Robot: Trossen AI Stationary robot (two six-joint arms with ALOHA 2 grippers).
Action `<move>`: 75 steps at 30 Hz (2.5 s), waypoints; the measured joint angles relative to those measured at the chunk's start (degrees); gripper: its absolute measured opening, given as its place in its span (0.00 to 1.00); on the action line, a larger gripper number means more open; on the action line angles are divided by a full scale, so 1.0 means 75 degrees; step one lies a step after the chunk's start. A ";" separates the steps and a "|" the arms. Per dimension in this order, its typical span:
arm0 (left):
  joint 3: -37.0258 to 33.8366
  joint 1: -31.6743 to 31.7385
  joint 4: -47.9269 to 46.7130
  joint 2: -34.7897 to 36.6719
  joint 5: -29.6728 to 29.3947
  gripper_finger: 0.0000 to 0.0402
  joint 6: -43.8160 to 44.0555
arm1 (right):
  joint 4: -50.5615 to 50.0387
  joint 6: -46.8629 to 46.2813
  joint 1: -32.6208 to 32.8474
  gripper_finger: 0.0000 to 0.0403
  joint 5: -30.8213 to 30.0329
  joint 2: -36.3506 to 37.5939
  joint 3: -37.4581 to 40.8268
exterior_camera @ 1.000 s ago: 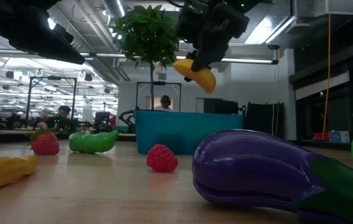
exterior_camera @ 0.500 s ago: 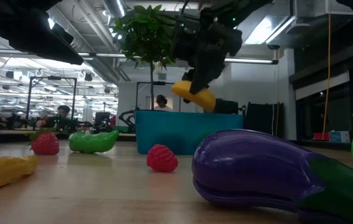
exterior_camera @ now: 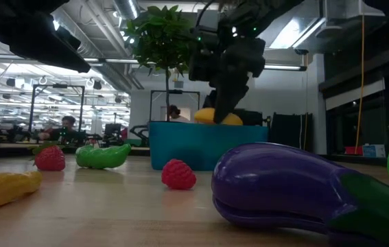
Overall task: Pick and placing Produce into tupperware
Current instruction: Put the yellow banana into the blue bin, then put the green pea into the blue bin
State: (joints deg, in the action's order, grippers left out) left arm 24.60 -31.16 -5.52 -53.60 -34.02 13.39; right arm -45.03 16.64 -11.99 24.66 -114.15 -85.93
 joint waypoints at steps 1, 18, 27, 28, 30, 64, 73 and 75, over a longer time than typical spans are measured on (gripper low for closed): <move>0.0001 0.0001 -0.0001 0.0000 0.0000 0.02 0.0000 | 0.0017 0.0000 0.0000 0.37 -0.0003 -0.0060 0.0000; 0.0002 0.0002 -0.0008 0.0000 0.0000 0.08 0.0000 | -0.0106 -0.0181 0.0048 0.37 0.0059 -0.0710 0.0006; -0.0001 0.0003 -0.0011 0.0000 0.0000 0.12 0.0000 | -0.0084 -0.0405 0.0052 0.48 0.0059 -0.0707 0.0009; -0.0001 0.0003 -0.0011 0.0000 0.0001 0.12 0.0000 | -0.0096 -0.0425 0.0055 0.49 0.0059 -0.0705 0.0009; -0.0001 0.0003 -0.0011 0.0000 0.0000 0.13 0.0000 | -0.0098 -0.0602 0.0079 0.50 0.0059 -0.0705 0.0005; -0.0001 -0.0926 -0.0189 0.0370 0.0000 0.07 0.0169 | 0.1952 -0.0702 0.0802 0.51 0.0057 0.1572 0.0279; -0.0001 -0.1611 -0.0342 0.1199 0.0000 0.01 0.0204 | 0.5439 -0.1541 0.0825 0.51 0.0036 0.3085 0.3349; -0.0001 -0.1626 -0.0346 0.1269 0.0000 0.00 0.0206 | 0.6143 -0.1653 0.0828 0.51 0.0041 0.3364 0.3932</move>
State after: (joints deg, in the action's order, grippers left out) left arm 24.60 -43.35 -8.12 -44.09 -34.02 14.93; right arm 1.04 4.25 -5.78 24.97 -88.91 -56.44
